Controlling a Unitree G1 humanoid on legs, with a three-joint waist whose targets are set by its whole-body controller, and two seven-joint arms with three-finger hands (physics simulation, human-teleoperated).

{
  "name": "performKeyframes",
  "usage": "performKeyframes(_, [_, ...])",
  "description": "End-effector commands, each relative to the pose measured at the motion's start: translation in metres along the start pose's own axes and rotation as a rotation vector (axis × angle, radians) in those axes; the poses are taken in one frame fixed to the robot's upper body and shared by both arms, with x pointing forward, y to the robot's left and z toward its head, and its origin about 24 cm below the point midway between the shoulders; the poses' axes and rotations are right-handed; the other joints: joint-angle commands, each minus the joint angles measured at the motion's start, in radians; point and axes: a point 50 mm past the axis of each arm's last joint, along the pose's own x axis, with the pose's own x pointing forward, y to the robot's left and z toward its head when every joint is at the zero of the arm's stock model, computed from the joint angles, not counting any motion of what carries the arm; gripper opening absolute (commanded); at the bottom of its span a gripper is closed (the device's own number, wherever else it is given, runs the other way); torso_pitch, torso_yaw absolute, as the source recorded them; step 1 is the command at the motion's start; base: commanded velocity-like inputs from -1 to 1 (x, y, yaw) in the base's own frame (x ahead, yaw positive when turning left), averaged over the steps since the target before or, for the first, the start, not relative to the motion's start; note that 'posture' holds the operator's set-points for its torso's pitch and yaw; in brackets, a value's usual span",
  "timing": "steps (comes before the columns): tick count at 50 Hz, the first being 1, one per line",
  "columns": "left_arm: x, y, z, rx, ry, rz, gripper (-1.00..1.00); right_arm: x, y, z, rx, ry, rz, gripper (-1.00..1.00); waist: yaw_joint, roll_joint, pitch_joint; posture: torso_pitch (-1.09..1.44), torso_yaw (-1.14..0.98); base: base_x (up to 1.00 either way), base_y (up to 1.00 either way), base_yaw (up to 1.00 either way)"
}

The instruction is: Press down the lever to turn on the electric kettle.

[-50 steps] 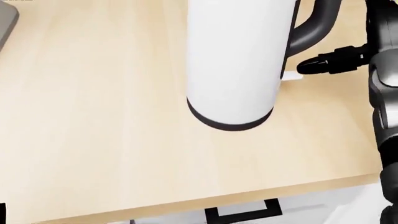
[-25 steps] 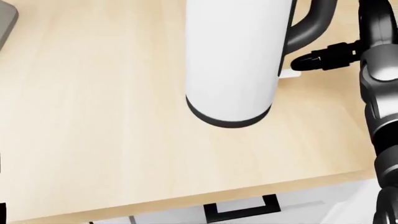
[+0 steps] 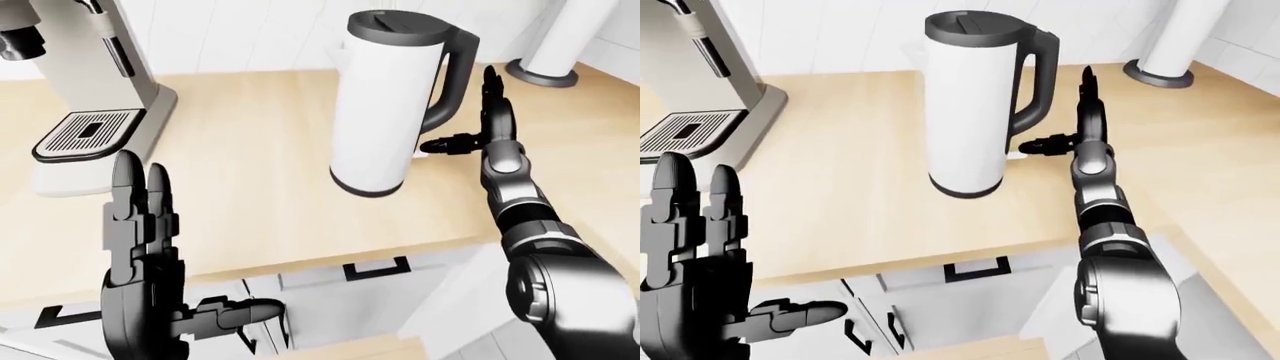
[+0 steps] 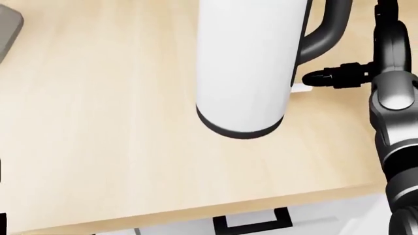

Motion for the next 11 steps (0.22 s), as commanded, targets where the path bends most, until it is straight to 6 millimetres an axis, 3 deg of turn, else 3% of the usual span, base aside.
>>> performKeyframes(1, [0.003,0.001,0.011,0.001,-0.07,0.005,1.0,-0.002,0.005,-0.008,-0.067,0.03,0.041,1.0,0.0,0.003,-0.004,0.0,0.0,0.0,0.0,0.0])
performKeyframes(11, [0.003,0.0,0.011,0.0,-0.069,0.003,1.0,-0.01,0.009,-0.025,-0.103,0.071,0.043,1.0,0.002,-0.003,-0.01,0.0,0.0,0.0,0.0,0.0])
